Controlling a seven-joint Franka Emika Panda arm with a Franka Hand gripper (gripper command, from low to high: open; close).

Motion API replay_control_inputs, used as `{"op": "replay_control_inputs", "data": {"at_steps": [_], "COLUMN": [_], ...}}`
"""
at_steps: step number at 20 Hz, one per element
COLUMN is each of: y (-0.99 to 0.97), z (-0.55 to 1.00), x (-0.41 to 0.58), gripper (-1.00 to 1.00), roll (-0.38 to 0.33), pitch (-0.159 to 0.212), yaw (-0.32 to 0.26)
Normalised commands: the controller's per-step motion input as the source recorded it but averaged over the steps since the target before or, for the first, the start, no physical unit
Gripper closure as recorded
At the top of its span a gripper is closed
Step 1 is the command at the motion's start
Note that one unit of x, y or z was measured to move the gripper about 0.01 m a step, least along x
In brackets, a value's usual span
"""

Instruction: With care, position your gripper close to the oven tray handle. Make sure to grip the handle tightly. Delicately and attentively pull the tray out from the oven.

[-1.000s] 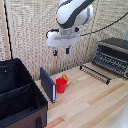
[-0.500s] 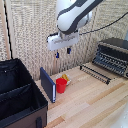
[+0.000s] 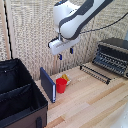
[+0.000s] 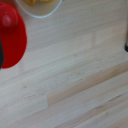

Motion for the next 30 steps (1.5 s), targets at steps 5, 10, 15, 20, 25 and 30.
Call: {"op": "replay_control_inputs", "data": {"at_steps": [5,10,15,20,25,30], "y": [-0.08,-0.06,-0.05,-0.02,0.00,-0.05], "z": [0.00,0.01,0.05,0.07,0.06,0.01], "x": [0.127,0.168,0.235,0.270,0.306,0.375], "gripper": [-1.00,-1.00,-1.00,-1.00,-1.00,-1.00], "roll": [-0.335,-0.343,-0.342,-0.350,-0.357,-0.345], "pitch": [0.000,0.000,0.000,0.000,0.029,0.085], "yaw": [0.111,0.101,0.084,0.071,0.046,-0.010]}}
